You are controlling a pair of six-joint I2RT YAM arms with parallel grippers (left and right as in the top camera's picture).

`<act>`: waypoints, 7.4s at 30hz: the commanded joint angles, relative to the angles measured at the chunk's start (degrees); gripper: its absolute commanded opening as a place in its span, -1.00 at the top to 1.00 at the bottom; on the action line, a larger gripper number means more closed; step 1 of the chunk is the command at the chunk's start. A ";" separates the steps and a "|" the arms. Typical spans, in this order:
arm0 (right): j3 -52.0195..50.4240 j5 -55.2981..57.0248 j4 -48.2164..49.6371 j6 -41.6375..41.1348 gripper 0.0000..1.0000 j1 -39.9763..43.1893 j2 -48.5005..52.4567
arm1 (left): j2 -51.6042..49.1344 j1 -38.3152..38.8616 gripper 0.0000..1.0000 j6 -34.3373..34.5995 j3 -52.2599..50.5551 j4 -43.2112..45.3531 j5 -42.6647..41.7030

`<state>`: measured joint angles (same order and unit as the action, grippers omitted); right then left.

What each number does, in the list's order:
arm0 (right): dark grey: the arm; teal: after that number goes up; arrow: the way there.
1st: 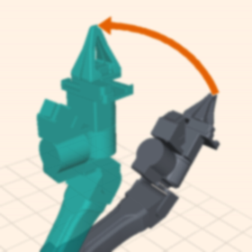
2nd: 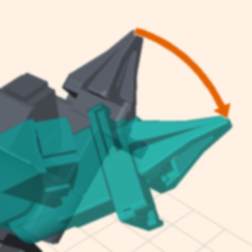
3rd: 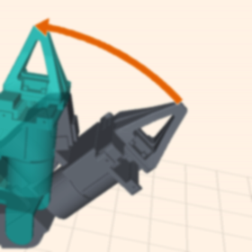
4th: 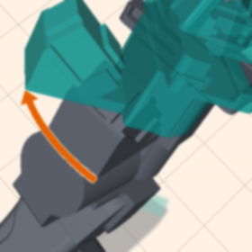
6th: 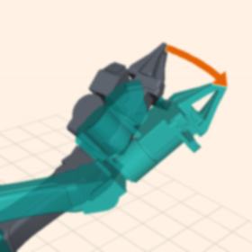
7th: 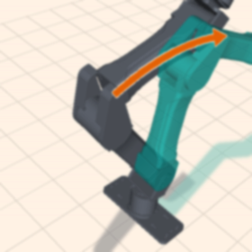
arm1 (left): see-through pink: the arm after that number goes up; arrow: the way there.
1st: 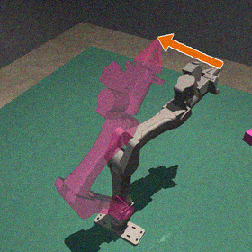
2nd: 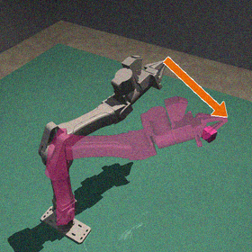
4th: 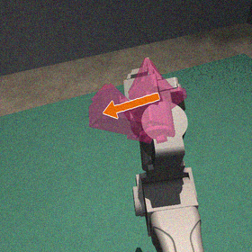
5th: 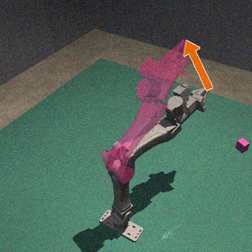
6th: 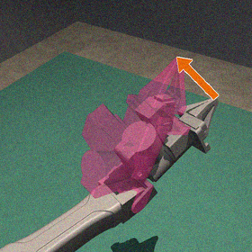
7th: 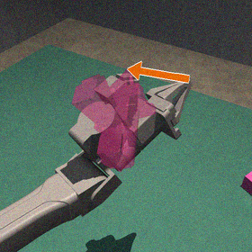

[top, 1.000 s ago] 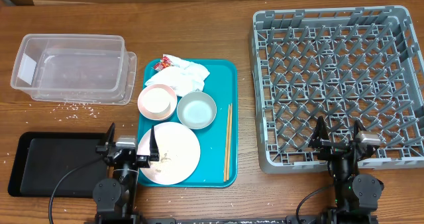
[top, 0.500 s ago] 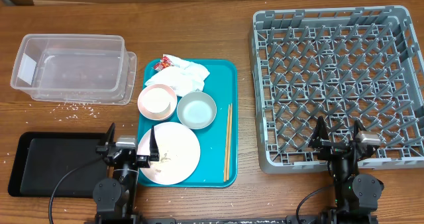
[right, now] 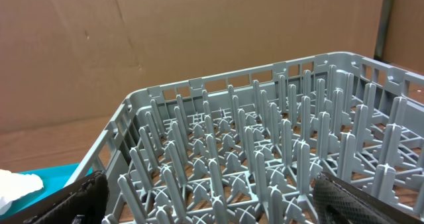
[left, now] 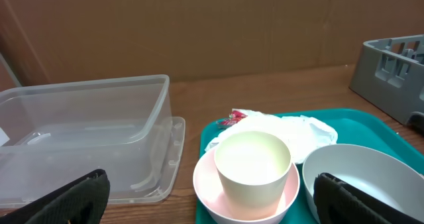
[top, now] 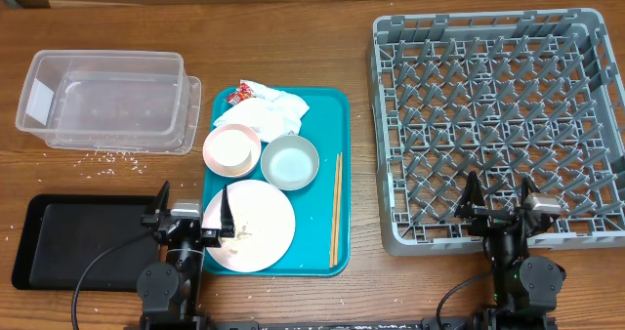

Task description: Sort waste into correct bins and load items into the dishwasher

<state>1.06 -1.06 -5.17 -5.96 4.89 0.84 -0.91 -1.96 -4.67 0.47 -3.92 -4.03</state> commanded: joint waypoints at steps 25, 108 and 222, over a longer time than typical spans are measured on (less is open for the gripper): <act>-0.59 0.52 0.35 0.22 -1.00 0.35 -0.57 | 0.72 0.28 -1.00 -0.07 -0.26 0.09 0.17; -0.59 0.52 0.35 0.22 -1.00 0.35 -0.57 | -31.91 -0.66 -1.00 22.84 42.12 1.84 -51.49; -0.59 0.52 0.35 0.22 -1.00 0.35 -0.57 | -118.36 1.01 0.92 23.80 136.19 -75.28 2.10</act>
<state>1.06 -1.06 -5.15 -5.96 4.91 0.84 -119.90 3.97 14.94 135.92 -79.72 -2.79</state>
